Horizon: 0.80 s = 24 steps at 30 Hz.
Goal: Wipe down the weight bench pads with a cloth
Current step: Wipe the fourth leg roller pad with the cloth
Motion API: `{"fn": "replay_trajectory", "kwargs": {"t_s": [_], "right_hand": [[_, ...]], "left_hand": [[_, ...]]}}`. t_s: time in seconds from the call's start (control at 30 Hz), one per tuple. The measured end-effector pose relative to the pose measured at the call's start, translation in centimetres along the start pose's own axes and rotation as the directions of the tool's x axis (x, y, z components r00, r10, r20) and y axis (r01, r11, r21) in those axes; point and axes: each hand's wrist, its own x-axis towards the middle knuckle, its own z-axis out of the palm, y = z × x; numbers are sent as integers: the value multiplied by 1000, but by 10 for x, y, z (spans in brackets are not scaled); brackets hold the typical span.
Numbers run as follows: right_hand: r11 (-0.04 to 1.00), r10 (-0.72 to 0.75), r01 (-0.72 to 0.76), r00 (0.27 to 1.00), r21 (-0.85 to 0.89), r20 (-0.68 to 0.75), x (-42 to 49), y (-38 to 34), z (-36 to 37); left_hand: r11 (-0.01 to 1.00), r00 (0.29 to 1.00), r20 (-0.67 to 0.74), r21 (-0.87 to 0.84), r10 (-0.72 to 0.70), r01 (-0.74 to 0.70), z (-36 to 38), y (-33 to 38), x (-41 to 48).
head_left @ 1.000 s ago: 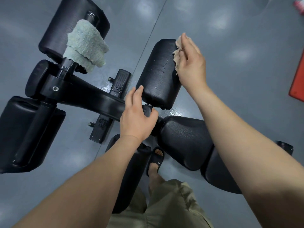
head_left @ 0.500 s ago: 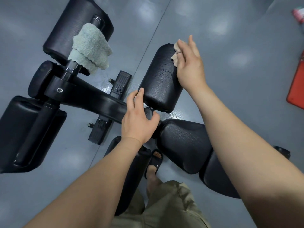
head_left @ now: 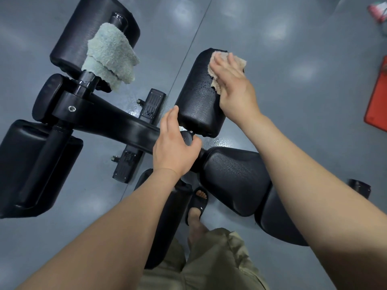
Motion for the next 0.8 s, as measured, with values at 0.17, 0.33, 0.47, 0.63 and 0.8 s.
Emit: {"fn": "replay_trajectory", "kwargs": {"t_s": [0.17, 0.33, 0.47, 0.63, 0.8], "right_hand": [[997, -81, 81, 997, -3, 3, -27, -12, 9], [991, -129, 128, 991, 44, 28, -50, -22, 13], [984, -165, 161, 985, 77, 42, -69, -27, 19], [972, -216, 206, 973, 112, 80, -93, -33, 21], [958, -280, 272, 956, 94, 88, -113, -23, 21]], "left_hand": [[1000, 1000, 0, 19, -6, 6, 0, 0, -1], [1000, 1000, -15, -3, 2, -2, 1, -1, -1], [1000, 1000, -13, -15, 10, -10, 1, -2, -1], [1000, 1000, -3, -25, -18, 18, 1, -2, 0], [1000, 1000, -26, -6, 2, -2, 3, -3, -2]]}}
